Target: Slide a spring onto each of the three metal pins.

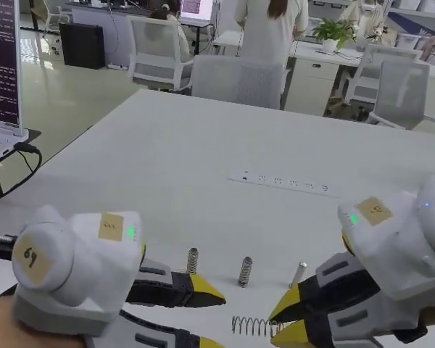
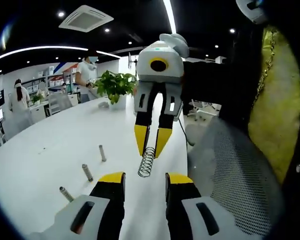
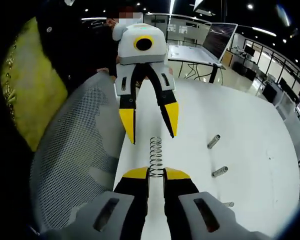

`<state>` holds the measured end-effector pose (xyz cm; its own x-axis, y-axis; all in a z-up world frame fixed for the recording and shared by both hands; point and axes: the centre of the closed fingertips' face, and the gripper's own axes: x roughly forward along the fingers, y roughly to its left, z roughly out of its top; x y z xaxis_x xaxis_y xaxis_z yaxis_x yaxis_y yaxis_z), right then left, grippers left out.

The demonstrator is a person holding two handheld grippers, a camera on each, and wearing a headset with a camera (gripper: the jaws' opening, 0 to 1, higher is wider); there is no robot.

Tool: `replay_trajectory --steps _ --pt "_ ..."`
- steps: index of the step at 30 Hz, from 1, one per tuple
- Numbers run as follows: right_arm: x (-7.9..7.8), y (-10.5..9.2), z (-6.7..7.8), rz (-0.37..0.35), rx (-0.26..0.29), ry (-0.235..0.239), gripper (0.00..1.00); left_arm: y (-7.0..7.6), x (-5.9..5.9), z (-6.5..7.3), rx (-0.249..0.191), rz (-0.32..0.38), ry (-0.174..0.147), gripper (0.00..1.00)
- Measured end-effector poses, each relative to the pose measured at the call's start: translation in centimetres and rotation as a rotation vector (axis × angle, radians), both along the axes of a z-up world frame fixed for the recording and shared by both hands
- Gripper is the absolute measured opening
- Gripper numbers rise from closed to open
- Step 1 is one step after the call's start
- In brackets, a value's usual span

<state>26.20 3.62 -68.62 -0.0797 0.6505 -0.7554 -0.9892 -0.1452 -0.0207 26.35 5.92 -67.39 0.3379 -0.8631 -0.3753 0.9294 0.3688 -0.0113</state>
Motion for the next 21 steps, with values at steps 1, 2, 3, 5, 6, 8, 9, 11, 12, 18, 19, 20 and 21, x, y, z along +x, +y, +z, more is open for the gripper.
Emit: replay_trajectory --steps 1,2,3,5,6,8,9,11,12,18,19,20,21 --pt "-0.05 0.08 0.04 0.006 0.0 -0.001 0.08 -0.04 0.0 0.04 -0.001 -0.001 -0.002 0.23" --pt "-0.09 0.2 0.1 0.01 0.0 -0.001 0.08 -0.12 -0.08 0.05 -0.001 -0.008 -0.005 0.22" --pt "-0.13 0.22 0.11 0.014 -0.001 0.0 0.08 -0.18 -0.14 0.07 -0.001 -0.013 -0.009 0.2" --pt "-0.19 0.3 0.12 0.022 -0.006 0.0 0.08 -0.27 -0.19 0.09 0.0 -0.018 -0.017 0.17" --pt "-0.26 0.31 0.1 0.027 -0.01 0.0 0.08 -0.31 -0.24 0.08 0.001 -0.023 -0.018 0.15" --pt "-0.37 0.32 0.07 0.035 -0.017 0.001 0.08 -0.38 -0.28 0.11 0.0 -0.026 -0.021 0.13" --pt "-0.42 0.31 0.03 0.037 -0.022 0.001 0.08 -0.44 -0.35 0.12 0.001 -0.03 -0.023 0.12" --pt "-0.56 0.28 -0.08 0.045 -0.034 -0.002 0.08 -0.58 -0.45 0.17 0.002 -0.037 -0.027 0.1" --pt "-0.57 0.27 -0.11 0.047 -0.037 -0.004 0.08 -0.63 -0.49 0.16 0.004 -0.04 -0.029 0.08" --pt "-0.72 0.16 -0.18 0.053 -0.063 -0.003 0.08 -0.78 -0.48 -0.11 0.025 -0.047 -0.04 0.04" --pt "-0.71 0.17 -0.19 0.053 -0.067 -0.004 0.08 -0.8 -0.51 -0.19 0.031 -0.049 -0.042 0.04" --pt "-0.73 0.17 -0.22 0.054 -0.074 -0.003 0.08 -0.83 -0.53 -0.28 0.037 -0.051 -0.044 0.04" --pt "-0.77 0.2 -0.23 0.056 -0.079 -0.004 0.08 -0.87 -0.56 -0.51 0.049 -0.054 -0.045 0.04"
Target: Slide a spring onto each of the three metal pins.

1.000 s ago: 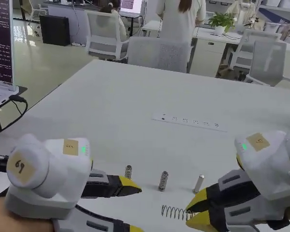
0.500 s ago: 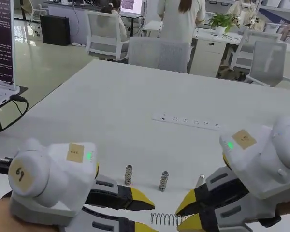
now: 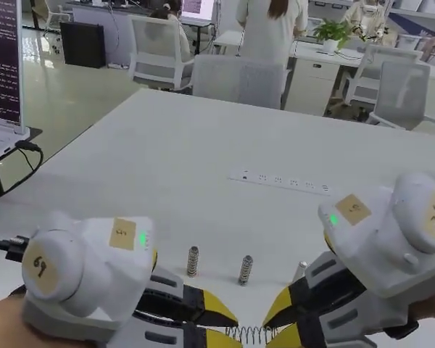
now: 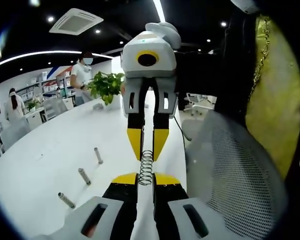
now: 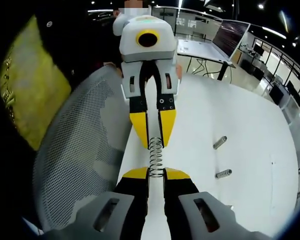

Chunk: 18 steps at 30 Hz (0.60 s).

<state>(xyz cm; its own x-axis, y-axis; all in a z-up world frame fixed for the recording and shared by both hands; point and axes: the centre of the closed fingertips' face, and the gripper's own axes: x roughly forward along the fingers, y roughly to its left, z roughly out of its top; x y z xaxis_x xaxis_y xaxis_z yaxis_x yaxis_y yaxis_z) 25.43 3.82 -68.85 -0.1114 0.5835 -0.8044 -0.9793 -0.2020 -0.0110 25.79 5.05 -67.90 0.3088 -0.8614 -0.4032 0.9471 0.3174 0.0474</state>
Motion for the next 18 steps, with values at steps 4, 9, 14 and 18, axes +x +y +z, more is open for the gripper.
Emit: replay_trajectory --steps 4,9,14,18 --pt "-0.2 -0.1 -0.3 0.019 -0.052 -0.012 0.08 -0.2 -0.2 -0.5 0.023 -0.008 0.003 0.04" --pt "-0.2 -0.2 -0.8 0.036 -0.107 -0.02 0.08 -0.5 -0.4 -1.3 0.076 -0.025 -0.013 0.03" --pt "-0.3 -0.3 -0.8 0.037 -0.147 -0.017 0.08 -0.7 -0.4 -2.0 0.113 -0.026 -0.016 0.03" --pt "-0.5 0.0 -0.7 0.039 -0.168 -0.016 0.08 -0.8 -0.5 -2.6 0.154 -0.032 -0.028 0.03"
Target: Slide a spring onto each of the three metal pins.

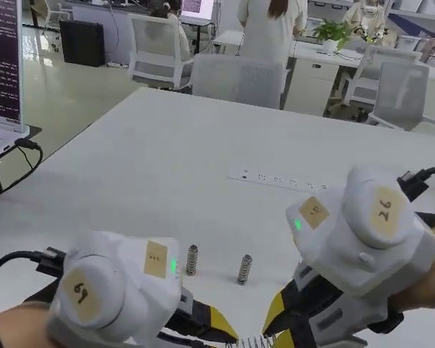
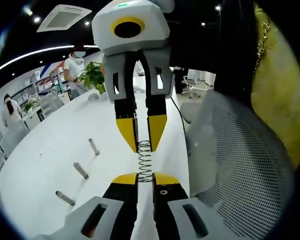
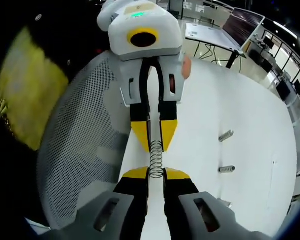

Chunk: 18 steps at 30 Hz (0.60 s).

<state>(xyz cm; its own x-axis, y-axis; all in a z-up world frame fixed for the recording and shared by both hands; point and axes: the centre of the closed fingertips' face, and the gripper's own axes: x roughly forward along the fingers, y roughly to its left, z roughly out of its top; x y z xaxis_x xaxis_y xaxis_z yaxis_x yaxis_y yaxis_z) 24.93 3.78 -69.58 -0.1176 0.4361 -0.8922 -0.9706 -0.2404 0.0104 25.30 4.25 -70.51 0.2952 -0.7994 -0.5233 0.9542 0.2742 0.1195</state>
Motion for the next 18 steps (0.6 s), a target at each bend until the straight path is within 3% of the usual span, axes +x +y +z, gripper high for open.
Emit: replay_trajectory --steps 4,18 --pt "-0.2 0.2 0.3 0.006 -0.004 -0.003 0.08 0.0 0.0 -0.3 0.02 0.0 0.004 0.03" --pt "-0.2 1.0 1.3 0.001 0.051 -0.015 0.08 -0.1 0.2 -0.2 -0.019 0.02 0.016 0.02"
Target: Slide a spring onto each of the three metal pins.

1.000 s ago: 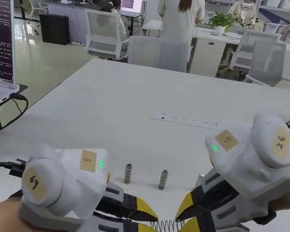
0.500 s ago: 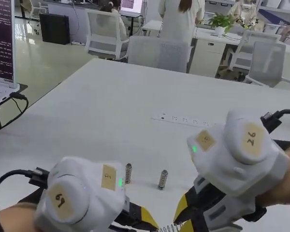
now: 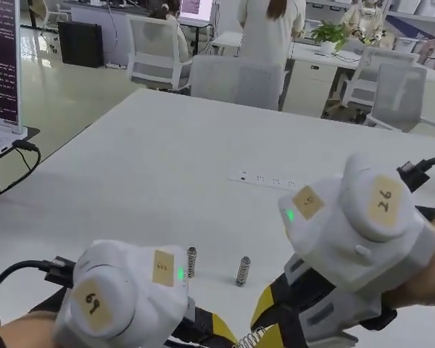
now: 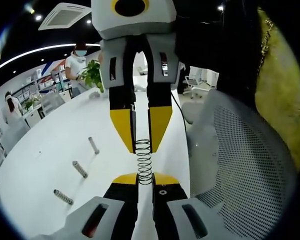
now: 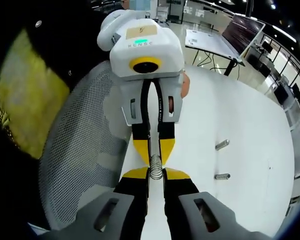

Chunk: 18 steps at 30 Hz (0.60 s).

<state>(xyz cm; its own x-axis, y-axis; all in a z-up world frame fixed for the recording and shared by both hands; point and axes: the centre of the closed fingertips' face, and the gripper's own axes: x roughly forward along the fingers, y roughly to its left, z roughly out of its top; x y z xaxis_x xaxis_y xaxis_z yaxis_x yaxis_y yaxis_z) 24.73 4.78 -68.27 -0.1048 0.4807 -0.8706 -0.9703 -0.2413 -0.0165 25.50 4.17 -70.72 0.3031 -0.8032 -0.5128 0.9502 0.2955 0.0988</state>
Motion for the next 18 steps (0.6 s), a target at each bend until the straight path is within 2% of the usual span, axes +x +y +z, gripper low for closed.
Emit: replay_trajectory --steps 5,9,12,18 --pt "0.3 0.0 0.1 -0.012 0.017 -0.001 0.08 0.2 0.3 0.2 -0.037 0.015 0.025 0.01" --pt "0.6 0.0 0.2 -0.03 0.035 0.003 0.09 0.3 0.5 0.3 -0.047 0.021 0.026 0.01" --pt "0.9 0.2 0.4 -0.047 0.065 0.007 0.11 0.5 0.6 0.4 -0.07 0.029 0.039 0.01" --pt "0.9 0.2 0.6 -0.077 0.104 0.05 0.17 0.7 0.6 0.5 -0.077 0.032 0.039 0.01"
